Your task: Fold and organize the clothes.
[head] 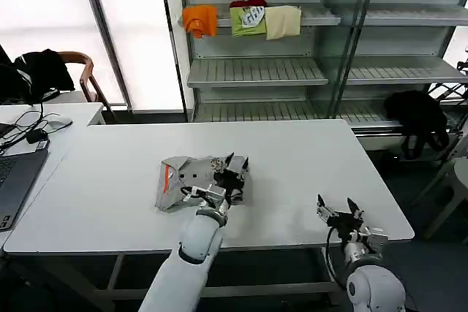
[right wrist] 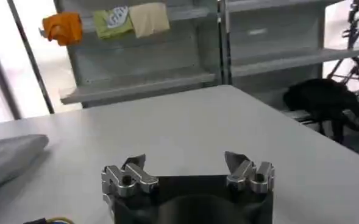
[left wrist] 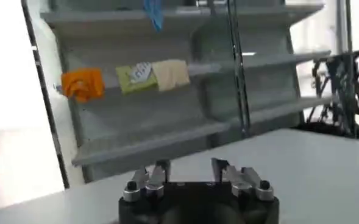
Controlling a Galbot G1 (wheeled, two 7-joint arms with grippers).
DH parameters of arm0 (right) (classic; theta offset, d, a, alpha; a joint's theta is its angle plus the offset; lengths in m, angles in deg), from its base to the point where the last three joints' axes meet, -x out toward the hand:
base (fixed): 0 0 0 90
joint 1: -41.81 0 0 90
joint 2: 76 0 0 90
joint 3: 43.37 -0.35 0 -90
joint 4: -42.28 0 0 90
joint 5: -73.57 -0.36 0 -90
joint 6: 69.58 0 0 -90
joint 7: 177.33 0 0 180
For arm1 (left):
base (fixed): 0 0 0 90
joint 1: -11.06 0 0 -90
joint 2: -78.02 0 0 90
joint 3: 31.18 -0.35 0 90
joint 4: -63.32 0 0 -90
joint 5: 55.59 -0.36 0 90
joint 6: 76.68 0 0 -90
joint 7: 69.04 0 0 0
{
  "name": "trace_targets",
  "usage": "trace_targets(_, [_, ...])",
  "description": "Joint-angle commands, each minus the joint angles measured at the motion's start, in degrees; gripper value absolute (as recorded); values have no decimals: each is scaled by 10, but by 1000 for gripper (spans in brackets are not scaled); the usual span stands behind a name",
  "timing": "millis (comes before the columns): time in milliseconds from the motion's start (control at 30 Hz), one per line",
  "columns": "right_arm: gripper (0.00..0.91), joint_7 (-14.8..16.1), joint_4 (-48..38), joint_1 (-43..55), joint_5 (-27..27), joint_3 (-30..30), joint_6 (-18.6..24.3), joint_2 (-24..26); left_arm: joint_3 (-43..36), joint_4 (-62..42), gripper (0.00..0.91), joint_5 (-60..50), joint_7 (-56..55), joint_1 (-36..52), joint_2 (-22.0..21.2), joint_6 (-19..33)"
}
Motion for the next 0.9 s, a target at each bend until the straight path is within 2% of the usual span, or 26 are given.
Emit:
trace_targets(33, [907,22,-31,59,-23,92,-28,-49,66,161,907,176,-6,10,101,-49])
trace_targets(167, [907,0,-84,122,-114,150,-50,-79,158,164,907,186,21,-24,141,-47])
trace_targets(300, [907,-14,-151,172,-151,176,-46,-106,203,155,907,185,21,-74,164,-32])
trace_targets(400, [907,-13,-198,197,-162,168,-43,-106,225,157,907,180,35,-130,162,-3])
trace_targets(467, [907,-24,-220,210,-190,185,-32,-106,229,162,907,167,59,-161,156,35])
trace_targets(533, [907,-27,-235,215,-196,197,-14,-106,225,170,907,163,64,-184,150,46])
trace_targets(733, [907,-11,-249,227,-220,192,-12,-106,216,166,907,165,62,-192,132,48])
trace_targets(767, [867,-16,-251,229,-224,195,-12,-106,215,163,907,167,61,-190,130,47])
trace_targets(800, [685,-21,-252,230,-224,196,-12,-106,215,161,907,168,61,-190,130,47])
trace_targets(833, [685,-25,-254,231,-224,196,-11,-106,215,158,907,170,60,-189,129,46])
trace_targets(867, [60,-27,-255,230,-223,194,-10,-106,215,156,907,172,60,-189,129,46])
trace_targets(900, [0,-27,-254,229,-223,193,-10,-106,215,154,907,173,60,-189,129,46])
